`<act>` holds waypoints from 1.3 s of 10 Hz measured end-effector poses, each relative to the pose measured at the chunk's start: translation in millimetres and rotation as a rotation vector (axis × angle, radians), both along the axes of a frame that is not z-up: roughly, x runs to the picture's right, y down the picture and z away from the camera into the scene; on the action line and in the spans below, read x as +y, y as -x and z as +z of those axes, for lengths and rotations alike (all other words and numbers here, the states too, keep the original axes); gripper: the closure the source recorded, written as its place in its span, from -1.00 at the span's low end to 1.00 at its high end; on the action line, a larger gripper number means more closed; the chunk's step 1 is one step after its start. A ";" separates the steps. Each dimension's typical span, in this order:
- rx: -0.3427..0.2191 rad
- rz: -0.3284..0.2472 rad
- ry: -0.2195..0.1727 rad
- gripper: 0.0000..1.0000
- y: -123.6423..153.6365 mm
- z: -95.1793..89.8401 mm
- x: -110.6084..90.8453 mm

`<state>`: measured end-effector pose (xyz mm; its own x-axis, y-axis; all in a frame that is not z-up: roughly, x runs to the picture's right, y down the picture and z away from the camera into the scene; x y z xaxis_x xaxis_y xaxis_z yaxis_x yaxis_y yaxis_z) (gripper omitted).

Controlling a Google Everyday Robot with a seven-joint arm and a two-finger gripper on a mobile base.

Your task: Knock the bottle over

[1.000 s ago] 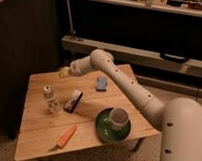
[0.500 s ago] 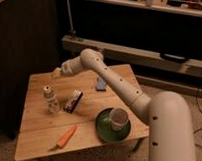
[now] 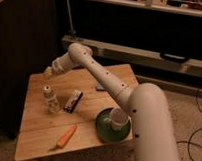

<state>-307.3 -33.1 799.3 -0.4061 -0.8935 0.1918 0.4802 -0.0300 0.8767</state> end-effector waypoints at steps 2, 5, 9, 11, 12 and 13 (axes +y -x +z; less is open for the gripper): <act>-0.014 -0.059 0.020 1.00 12.9 -2.3 25.9; -0.035 -0.117 0.029 1.00 -7.9 -7.7 48.9; -0.089 -0.154 -0.009 1.00 -54.9 -37.4 53.2; -0.123 -0.174 -0.031 1.00 -95.4 -62.4 65.9; -0.135 -0.190 -0.042 1.00 -108.0 -73.1 74.4; -0.131 -0.204 -0.058 1.00 -125.0 -83.0 84.7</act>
